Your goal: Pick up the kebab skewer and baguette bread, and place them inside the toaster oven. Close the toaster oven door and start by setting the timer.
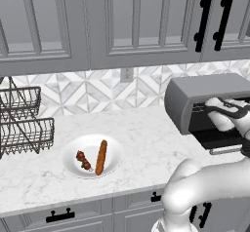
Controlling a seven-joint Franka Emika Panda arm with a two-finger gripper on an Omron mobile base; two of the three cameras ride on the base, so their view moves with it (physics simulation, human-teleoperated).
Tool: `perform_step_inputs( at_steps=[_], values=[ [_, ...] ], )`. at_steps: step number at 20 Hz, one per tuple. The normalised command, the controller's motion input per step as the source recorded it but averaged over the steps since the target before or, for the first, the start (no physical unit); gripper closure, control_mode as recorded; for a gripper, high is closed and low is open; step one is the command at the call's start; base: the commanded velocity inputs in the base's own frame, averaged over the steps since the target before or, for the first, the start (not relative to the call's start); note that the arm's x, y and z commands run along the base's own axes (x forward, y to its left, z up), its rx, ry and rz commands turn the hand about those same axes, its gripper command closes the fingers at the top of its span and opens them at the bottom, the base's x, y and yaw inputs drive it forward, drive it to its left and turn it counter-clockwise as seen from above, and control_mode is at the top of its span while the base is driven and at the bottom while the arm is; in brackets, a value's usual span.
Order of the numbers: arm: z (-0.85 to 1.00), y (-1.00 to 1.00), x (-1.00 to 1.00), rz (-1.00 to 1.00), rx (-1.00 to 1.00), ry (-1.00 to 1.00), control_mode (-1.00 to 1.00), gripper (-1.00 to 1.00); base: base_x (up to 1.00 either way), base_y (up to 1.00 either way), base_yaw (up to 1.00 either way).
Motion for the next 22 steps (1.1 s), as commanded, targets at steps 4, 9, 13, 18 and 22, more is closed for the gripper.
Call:
perform_step_inputs(
  at_steps=[4, 9, 13, 18, 22],
  values=[
    [-0.92, -0.13, -0.76, 0.00, 0.00, 0.18, -1.00, -1.00, 0.00, 0.00, 0.00],
    [-0.86, -0.09, -0.92, 0.00, 0.00, 0.23, -1.00, -1.00, 0.00, 0.00, 0.00],
    [-0.83, -0.09, -0.92, 0.00, 0.00, 0.29, -1.00, -1.00, 0.00, 0.00, 0.00],
    [-0.77, -0.11, -0.92, 0.00, 0.00, 0.22, -1.00, -1.00, 0.00, 0.00, 0.00],
    [-0.69, -0.04, -0.93, 0.00, 0.00, 0.17, -1.00, -1.00, 0.00, 0.00, 0.00]
  ],
)
